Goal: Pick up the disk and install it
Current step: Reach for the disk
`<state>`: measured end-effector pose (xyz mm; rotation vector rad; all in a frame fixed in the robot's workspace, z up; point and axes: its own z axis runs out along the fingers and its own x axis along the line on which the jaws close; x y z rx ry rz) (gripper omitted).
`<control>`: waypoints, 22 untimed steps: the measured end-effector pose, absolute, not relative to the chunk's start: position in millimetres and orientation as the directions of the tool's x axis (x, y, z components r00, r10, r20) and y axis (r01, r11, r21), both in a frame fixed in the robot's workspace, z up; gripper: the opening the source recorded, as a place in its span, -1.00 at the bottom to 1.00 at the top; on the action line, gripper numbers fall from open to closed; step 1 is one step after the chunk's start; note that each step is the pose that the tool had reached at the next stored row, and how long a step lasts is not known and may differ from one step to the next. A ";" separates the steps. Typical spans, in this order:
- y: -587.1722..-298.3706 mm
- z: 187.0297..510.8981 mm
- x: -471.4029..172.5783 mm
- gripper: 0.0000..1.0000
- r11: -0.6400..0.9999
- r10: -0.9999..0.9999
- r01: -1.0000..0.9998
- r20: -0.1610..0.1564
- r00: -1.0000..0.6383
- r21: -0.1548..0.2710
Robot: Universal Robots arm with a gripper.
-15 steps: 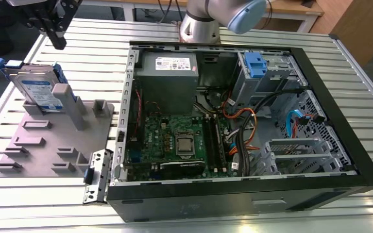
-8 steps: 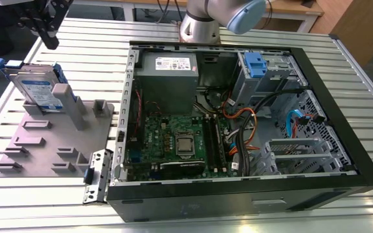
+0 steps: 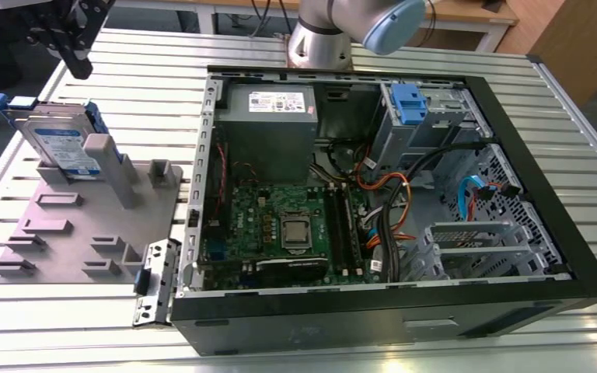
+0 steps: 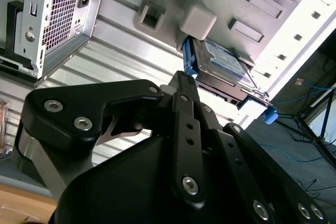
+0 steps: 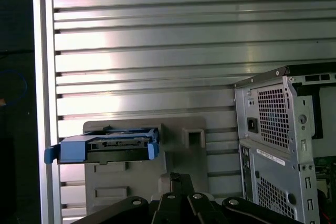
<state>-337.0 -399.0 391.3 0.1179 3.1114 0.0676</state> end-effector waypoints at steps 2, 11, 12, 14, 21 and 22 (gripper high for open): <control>-398.9 390.7 -336.9 -0.79 0.996 0.076 0.075 -0.026 -0.997 0.044; -399.0 389.4 -336.9 -0.79 0.996 0.076 0.075 -0.026 -0.997 0.044; -398.9 389.4 -336.9 -0.79 0.996 0.076 0.075 -0.026 -0.997 0.044; -398.9 389.3 -336.9 -0.79 0.996 0.076 0.075 -0.026 -0.997 0.044; -398.6 384.8 -337.3 -0.79 0.996 0.076 0.075 -0.026 -0.997 0.044; -398.3 383.8 -337.9 -0.79 0.996 0.076 0.075 -0.026 -0.997 0.044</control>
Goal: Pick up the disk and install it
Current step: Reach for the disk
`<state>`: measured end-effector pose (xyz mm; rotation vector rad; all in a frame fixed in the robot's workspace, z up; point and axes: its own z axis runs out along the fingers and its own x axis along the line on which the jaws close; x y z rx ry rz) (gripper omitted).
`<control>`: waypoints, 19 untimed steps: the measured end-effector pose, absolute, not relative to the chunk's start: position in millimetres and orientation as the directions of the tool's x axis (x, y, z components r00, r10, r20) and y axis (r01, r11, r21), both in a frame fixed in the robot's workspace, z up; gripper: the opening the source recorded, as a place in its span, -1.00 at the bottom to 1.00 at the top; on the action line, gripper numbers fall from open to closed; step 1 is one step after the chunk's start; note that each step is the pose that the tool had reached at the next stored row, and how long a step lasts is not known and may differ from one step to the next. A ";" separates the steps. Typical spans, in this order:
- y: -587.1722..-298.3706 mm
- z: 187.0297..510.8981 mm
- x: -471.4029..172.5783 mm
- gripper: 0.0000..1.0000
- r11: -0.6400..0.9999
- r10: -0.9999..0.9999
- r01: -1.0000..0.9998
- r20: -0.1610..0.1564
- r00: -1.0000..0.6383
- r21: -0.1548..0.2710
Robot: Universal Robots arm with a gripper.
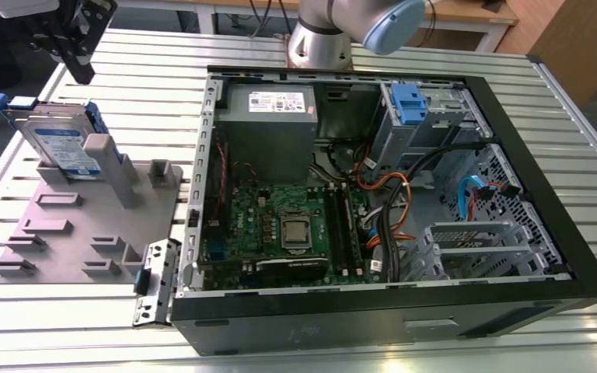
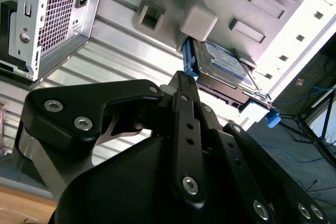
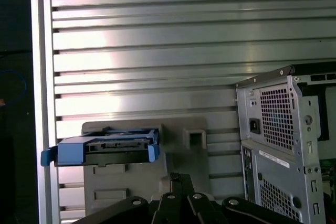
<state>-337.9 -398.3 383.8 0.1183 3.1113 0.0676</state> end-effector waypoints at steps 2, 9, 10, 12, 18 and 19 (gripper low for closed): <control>-397.6 381.8 -339.7 -0.79 0.996 0.076 0.075 -0.026 -0.997 0.044; -394.8 376.4 -352.3 -0.79 0.996 0.076 0.075 -0.026 -0.997 0.044; -394.6 375.7 -354.0 -0.79 0.996 0.076 0.075 -0.026 -0.997 0.044; -394.1 374.1 -357.2 -0.79 0.996 0.076 0.075 -0.026 -0.997 0.044; -393.0 370.3 -366.2 -0.79 0.996 0.076 0.075 -0.026 -0.997 0.044; -392.9 369.7 -367.5 -0.79 0.996 0.076 0.075 -0.026 -0.997 0.044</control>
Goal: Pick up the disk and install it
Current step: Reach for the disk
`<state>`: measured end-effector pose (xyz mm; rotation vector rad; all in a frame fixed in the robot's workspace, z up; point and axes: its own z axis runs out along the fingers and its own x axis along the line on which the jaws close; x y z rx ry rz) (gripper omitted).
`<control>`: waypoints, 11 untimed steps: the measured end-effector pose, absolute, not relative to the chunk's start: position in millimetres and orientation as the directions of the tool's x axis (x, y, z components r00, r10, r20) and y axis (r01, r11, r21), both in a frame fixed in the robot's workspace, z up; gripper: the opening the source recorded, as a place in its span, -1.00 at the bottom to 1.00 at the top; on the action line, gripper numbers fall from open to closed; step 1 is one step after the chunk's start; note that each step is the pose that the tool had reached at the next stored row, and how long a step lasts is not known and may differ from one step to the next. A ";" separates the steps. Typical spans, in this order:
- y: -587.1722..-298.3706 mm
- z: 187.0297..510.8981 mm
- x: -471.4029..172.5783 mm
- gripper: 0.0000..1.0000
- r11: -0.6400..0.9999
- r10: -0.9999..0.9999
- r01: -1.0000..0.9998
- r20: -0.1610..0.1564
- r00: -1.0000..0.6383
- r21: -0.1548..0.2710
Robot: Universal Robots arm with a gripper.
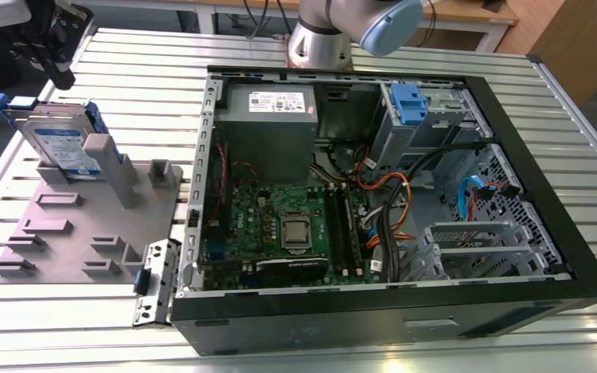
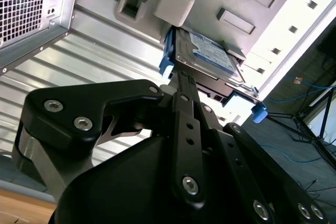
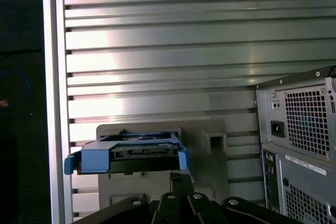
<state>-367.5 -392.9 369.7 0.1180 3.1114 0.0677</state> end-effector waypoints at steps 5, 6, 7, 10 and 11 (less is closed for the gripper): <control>-392.3 366.8 -374.1 -0.79 0.996 0.076 0.075 -0.026 -0.997 0.044; -392.2 366.2 -375.4 -0.79 0.996 0.076 0.075 -0.026 -0.997 0.044; -392.1 365.7 -376.6 -0.79 0.996 0.076 0.075 -0.026 -0.997 0.044; -391.8 364.0 -380.3 -0.79 0.996 0.076 0.075 -0.026 -0.997 0.044; -391.7 363.5 -381.5 -0.79 0.996 0.076 0.075 -0.026 -0.997 0.044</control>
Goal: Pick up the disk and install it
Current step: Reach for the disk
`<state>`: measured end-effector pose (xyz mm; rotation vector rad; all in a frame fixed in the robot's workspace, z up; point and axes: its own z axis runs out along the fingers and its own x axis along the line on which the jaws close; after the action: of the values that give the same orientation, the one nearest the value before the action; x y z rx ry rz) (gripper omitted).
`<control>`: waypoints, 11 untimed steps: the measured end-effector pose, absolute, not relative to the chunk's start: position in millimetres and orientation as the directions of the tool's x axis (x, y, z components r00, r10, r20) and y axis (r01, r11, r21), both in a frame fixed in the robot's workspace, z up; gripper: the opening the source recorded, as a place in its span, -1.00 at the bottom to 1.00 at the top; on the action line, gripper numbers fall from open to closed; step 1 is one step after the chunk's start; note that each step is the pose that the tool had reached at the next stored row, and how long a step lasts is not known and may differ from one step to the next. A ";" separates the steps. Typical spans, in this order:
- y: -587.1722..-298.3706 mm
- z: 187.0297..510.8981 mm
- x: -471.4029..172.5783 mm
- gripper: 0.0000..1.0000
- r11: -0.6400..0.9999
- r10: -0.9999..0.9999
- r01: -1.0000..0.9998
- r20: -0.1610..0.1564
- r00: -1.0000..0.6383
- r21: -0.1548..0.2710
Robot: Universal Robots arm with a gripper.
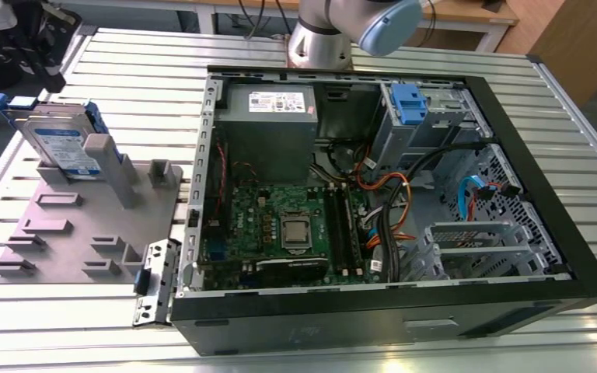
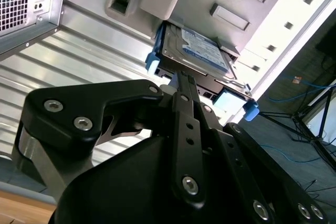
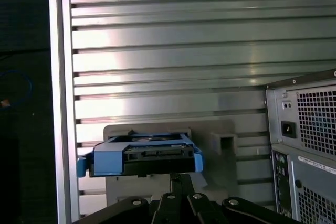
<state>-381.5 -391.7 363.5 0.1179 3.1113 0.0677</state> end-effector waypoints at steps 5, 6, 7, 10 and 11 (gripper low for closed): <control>-391.2 361.2 -388.0 -0.79 0.996 0.076 0.075 -0.026 -0.997 0.044; -391.2 360.7 -389.3 -0.79 0.996 0.076 0.075 -0.026 -0.997 0.044; -391.1 360.1 -390.6 -0.79 0.996 0.076 0.075 -0.026 -0.997 0.044; -390.6 357.5 -394.6 -0.79 0.996 0.076 0.075 -0.026 -0.997 0.044; -390.5 356.3 -395.8 -0.79 0.996 0.076 0.075 -0.026 -0.997 0.044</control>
<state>-395.8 -390.5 356.3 0.1179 3.1113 0.0677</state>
